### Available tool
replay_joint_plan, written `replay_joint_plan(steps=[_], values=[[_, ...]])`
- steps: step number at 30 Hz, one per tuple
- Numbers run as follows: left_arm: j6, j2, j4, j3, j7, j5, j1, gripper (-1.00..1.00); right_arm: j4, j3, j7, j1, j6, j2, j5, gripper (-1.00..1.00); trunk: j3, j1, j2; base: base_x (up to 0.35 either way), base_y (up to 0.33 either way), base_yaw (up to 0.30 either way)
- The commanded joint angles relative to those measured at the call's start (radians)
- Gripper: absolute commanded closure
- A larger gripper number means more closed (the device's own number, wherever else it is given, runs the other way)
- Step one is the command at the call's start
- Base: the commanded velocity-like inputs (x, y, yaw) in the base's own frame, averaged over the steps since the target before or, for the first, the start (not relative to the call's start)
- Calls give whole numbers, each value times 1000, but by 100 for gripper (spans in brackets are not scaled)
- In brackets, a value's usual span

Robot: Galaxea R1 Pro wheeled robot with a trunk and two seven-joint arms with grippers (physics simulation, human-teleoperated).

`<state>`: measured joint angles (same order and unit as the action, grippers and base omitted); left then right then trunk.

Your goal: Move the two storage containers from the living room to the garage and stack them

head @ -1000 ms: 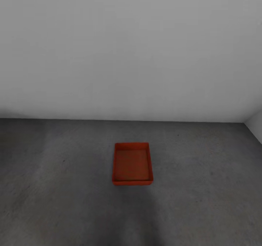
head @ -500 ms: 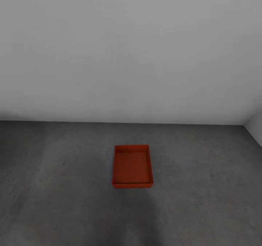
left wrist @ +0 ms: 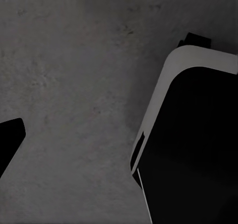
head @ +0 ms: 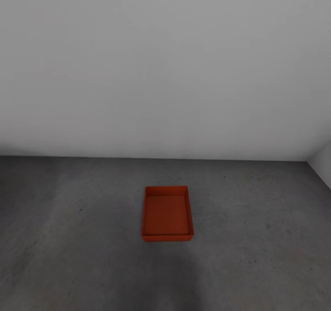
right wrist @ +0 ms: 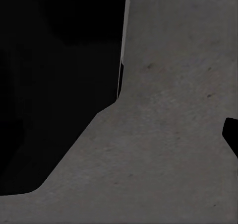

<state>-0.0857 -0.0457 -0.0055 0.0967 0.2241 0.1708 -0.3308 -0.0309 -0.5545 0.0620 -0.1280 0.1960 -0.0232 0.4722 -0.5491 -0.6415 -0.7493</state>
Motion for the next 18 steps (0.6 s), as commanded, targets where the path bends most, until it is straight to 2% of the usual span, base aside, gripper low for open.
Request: replay_joint_plan(steps=[1,13,16,18], values=[[-5,0,1,8,0,3,-1,-100,-3,-8,0,-1,5,1,8,-100,1,0,-1,0,0,0],[-4,1,0,9,-1,4,-1,-100,-3,-7,1,-1,6,1,18,-100,20,0,-1,0,0,0],[3,21,4,11,-2,9,1,-100,-3,-7,1,-1,5,1,18,-100,25,0,-1,0,0,0],[10,36,6,12,-5,11,27,-100,-3,-7,1,-1,5,2,18,-100,28,0,-1,0,0,0]])
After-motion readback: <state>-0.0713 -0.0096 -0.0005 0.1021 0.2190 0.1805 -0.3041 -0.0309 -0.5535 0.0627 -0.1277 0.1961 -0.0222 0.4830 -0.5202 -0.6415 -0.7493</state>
